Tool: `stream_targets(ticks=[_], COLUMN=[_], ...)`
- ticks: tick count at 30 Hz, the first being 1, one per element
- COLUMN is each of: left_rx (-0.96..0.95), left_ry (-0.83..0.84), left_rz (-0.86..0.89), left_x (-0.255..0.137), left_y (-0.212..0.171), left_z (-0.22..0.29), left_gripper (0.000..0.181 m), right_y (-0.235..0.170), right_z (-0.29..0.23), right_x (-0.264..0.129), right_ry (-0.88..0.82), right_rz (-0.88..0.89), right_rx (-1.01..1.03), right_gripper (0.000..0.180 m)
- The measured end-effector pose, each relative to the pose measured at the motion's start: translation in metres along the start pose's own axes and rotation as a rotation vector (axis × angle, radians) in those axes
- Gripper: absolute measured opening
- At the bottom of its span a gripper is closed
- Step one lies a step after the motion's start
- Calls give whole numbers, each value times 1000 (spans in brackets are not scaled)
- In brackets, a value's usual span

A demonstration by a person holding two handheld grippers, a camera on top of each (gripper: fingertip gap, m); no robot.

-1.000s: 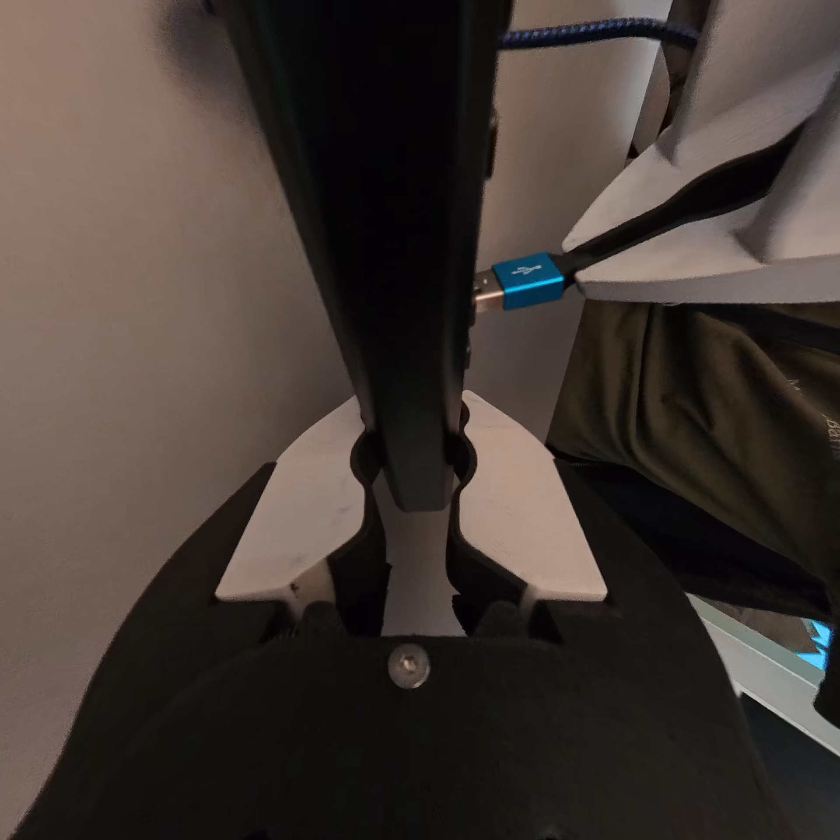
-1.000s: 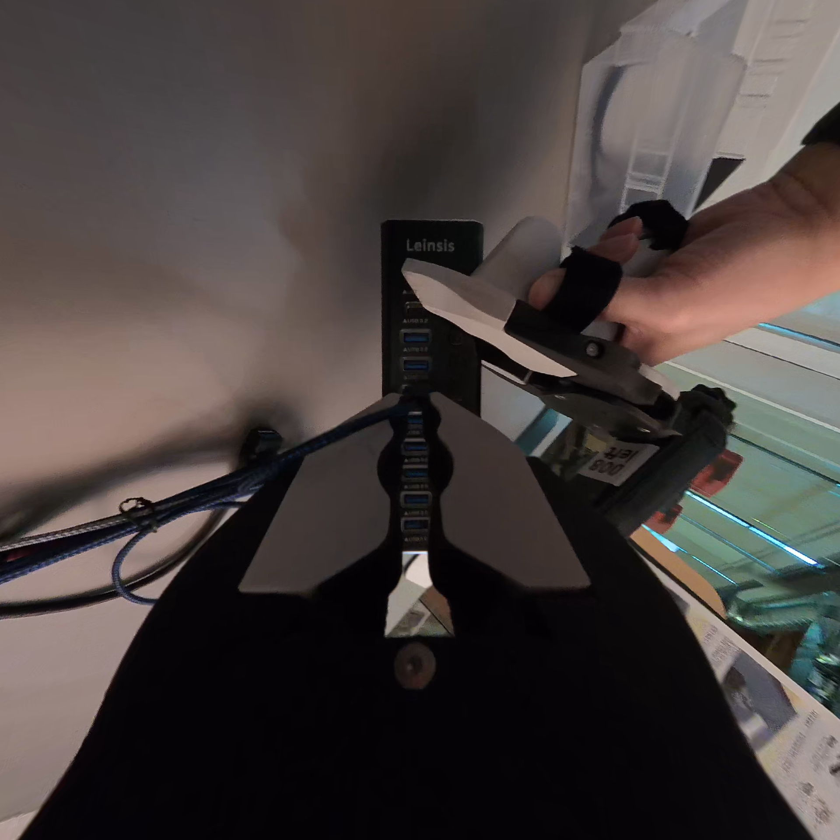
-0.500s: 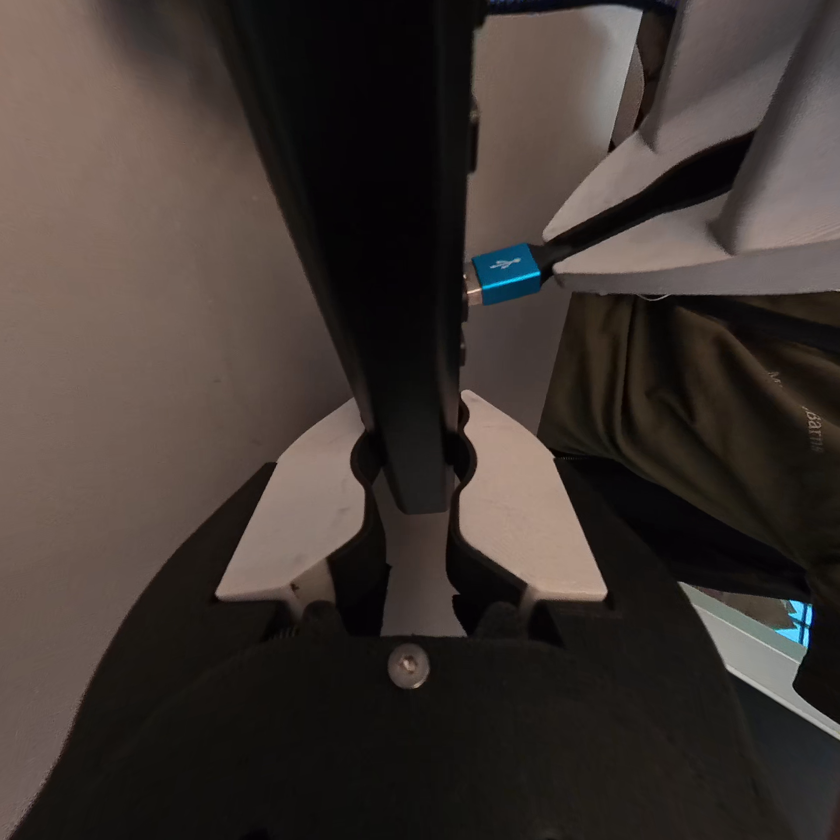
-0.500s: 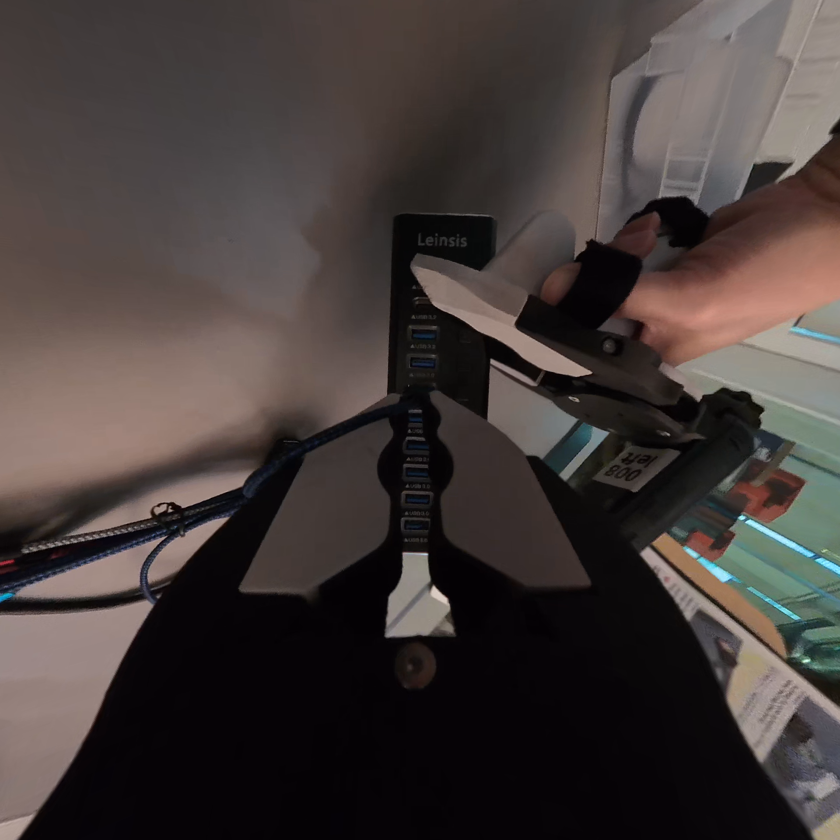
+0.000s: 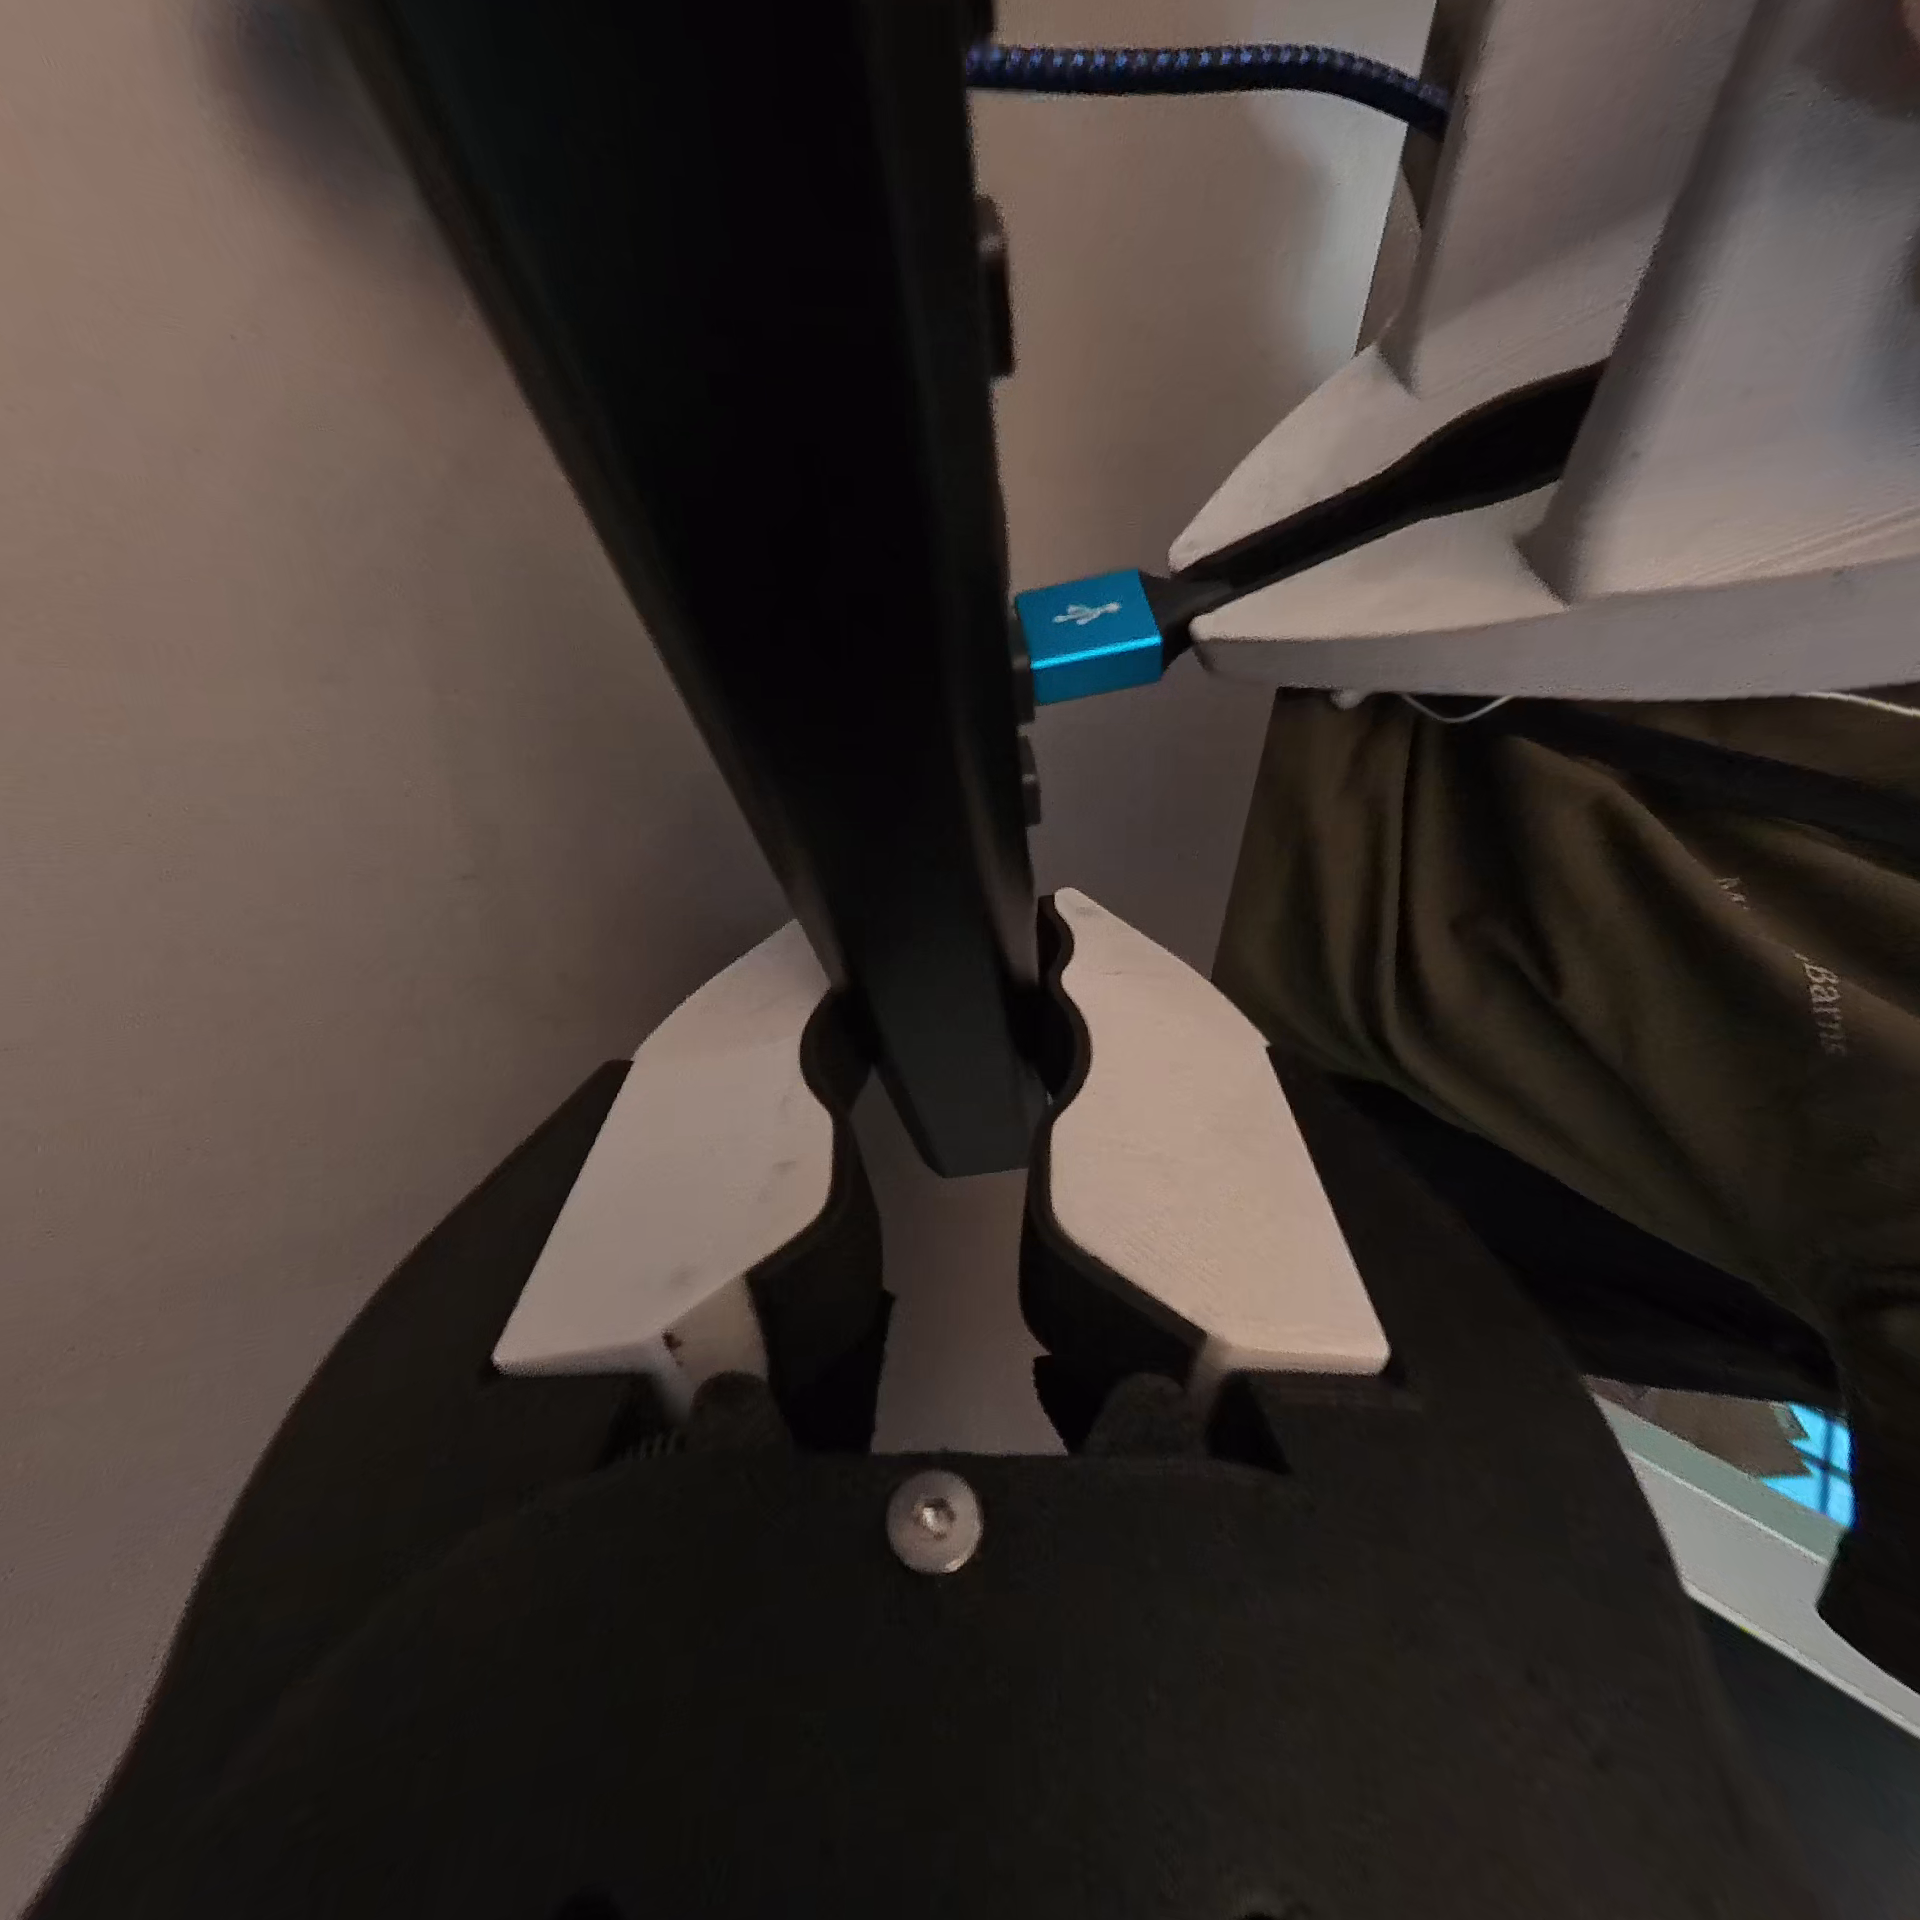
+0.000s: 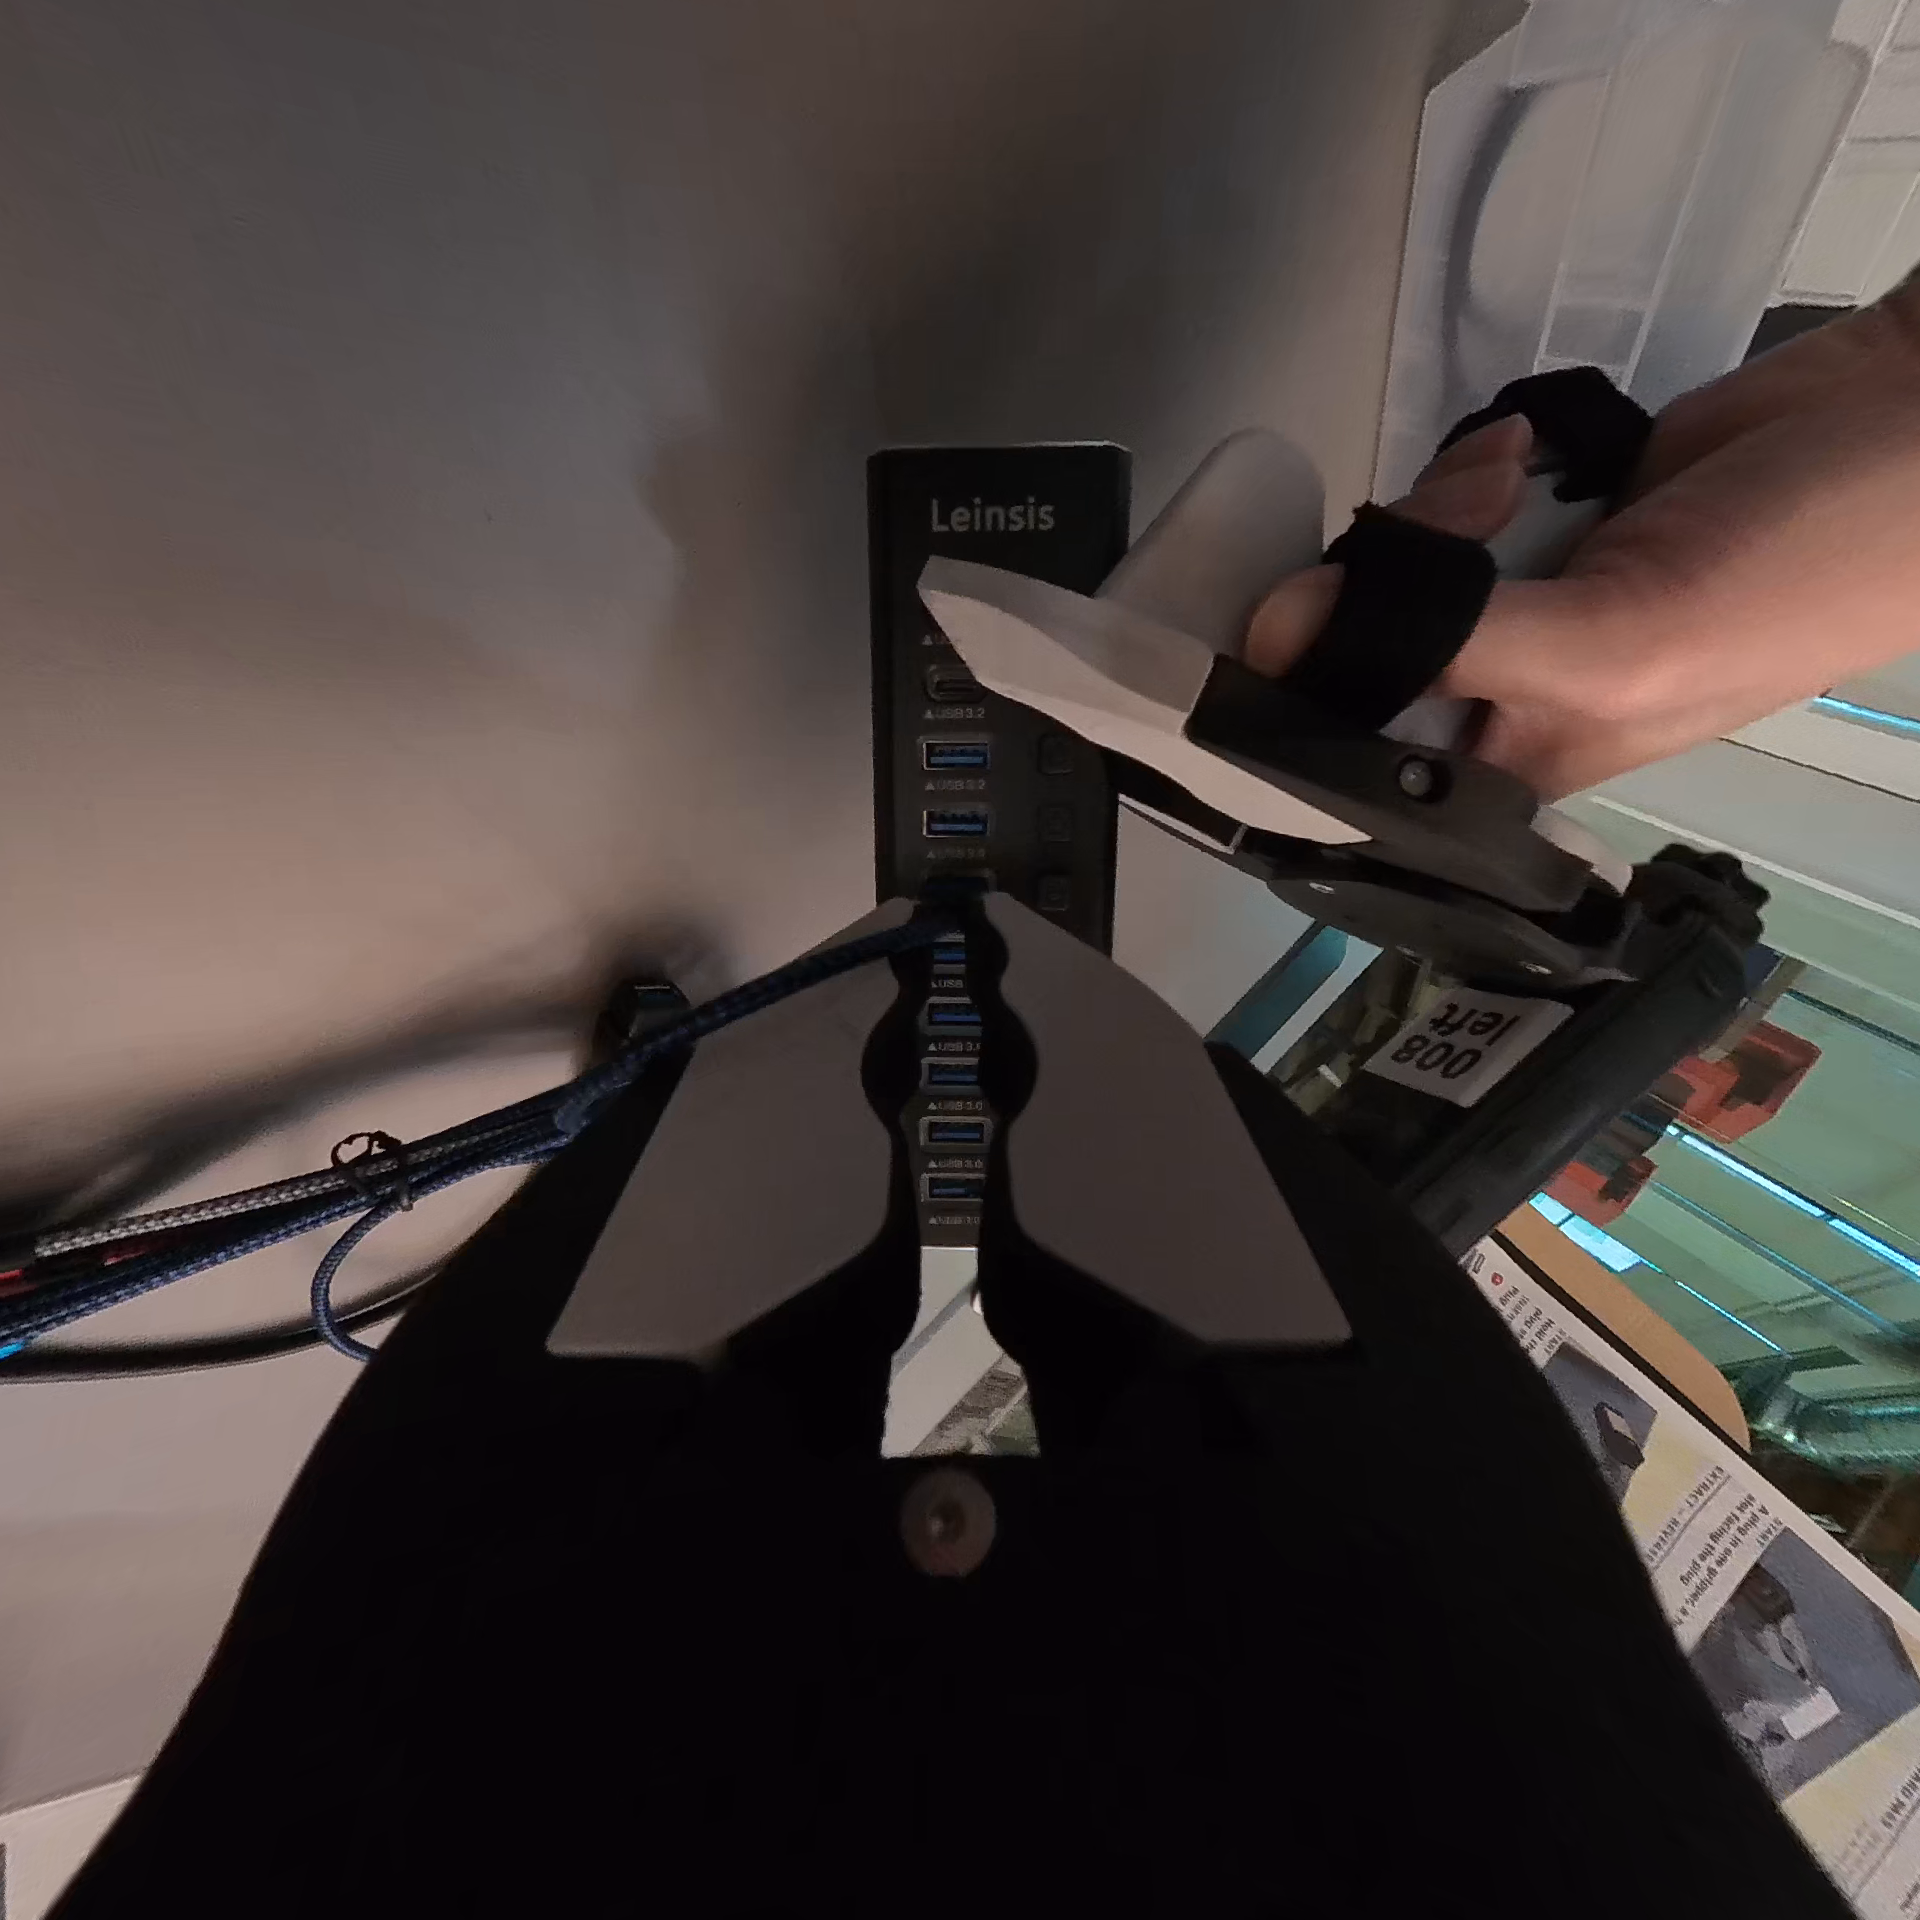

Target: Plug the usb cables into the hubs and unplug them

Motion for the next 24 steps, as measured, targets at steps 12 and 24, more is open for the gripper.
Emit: stream_targets(ticks=[12,24], left_rx=[-18,-64], left_ry=[-46,2], left_rz=[1,62], left_x=[-2,0], left_y=[-1,5], left_z=[3,-4], left_gripper=[29,29], right_y=[-2,-6], right_z=[2,-2], right_x=[1,9], right_ry=[-4,19], right_rz=[-56,-122], right_rx=[24,31], right_gripper=[7,7])
Point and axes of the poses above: each gripper's, where its closed fingertips meet, x out along the fingers, y out of its top, z = x × y across the jaws, the point moved 6 cm from there along -x, back along the fingers, and after that the axes turned 12 degrees about -x, right-handed, at the moved point
